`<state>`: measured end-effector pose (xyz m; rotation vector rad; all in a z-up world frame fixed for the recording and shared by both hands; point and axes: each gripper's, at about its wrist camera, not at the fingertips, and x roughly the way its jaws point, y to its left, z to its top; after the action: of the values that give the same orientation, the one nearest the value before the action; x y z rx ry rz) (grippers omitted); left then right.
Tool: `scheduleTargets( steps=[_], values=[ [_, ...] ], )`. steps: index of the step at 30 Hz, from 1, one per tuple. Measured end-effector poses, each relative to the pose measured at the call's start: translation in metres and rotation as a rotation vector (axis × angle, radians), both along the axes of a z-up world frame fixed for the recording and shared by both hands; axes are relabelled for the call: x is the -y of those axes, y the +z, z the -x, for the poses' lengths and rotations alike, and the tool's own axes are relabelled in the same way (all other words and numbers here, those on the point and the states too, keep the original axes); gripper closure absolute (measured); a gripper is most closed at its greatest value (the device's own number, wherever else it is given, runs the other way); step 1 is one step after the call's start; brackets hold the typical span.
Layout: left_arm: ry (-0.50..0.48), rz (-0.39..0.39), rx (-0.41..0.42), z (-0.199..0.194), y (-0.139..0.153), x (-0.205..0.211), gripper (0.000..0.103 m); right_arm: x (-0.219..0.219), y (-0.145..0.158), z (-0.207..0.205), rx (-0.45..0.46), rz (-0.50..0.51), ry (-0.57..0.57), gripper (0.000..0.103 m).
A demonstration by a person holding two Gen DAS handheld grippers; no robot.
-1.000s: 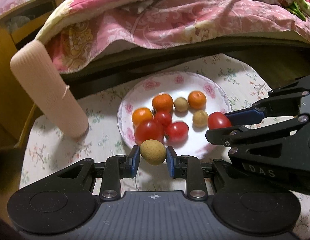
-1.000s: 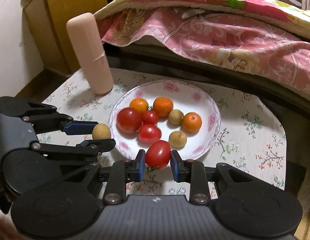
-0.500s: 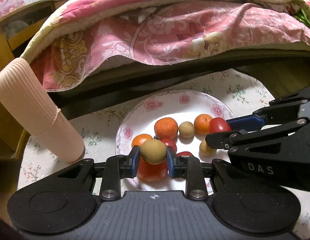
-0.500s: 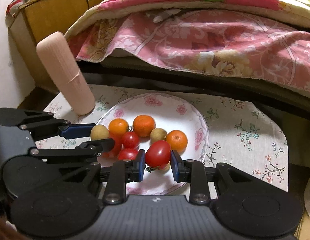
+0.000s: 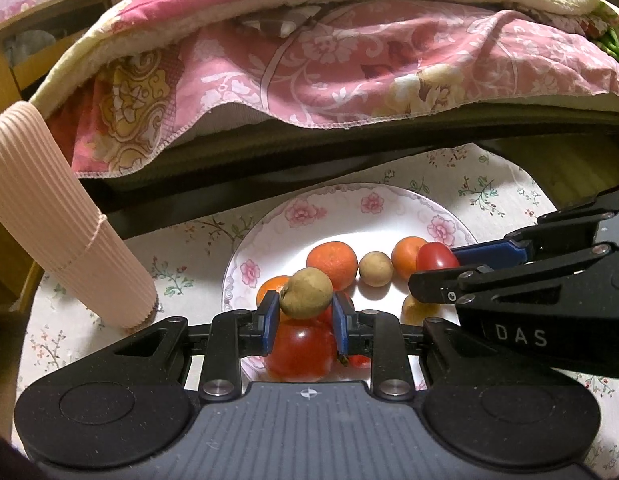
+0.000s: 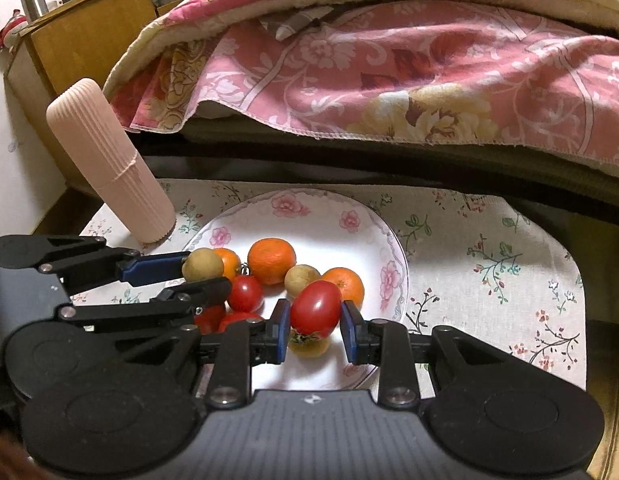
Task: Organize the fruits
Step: 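Lower both fruits onto the plate and open both grippers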
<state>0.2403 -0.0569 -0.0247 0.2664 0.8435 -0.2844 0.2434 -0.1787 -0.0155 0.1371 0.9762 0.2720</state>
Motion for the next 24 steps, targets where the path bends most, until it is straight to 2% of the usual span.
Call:
scheduleTargets(
  steps=[7,12,16,21,24],
  values=[
    [0.009,0.001,-0.002,-0.001,-0.001,-0.001,0.062,0.000,-0.001,0.000,0.003,0.001,-0.002,0.073],
    [0.024,0.006,0.007,-0.001,0.003,-0.006,0.053,0.001,0.000,0.001,0.009,0.000,-0.002,0.072],
    [0.040,0.016,0.021,0.000,0.010,-0.011,0.049,0.004,0.004,0.002,0.018,-0.032,-0.016,0.071],
    [0.059,0.014,0.039,0.007,0.016,-0.016,0.030,0.005,0.010,0.003,0.026,-0.035,-0.024,0.068],
    [0.067,-0.009,0.068,0.015,0.021,-0.015,0.023,0.007,0.014,0.006,0.041,-0.034,-0.041,0.068]
  ],
)
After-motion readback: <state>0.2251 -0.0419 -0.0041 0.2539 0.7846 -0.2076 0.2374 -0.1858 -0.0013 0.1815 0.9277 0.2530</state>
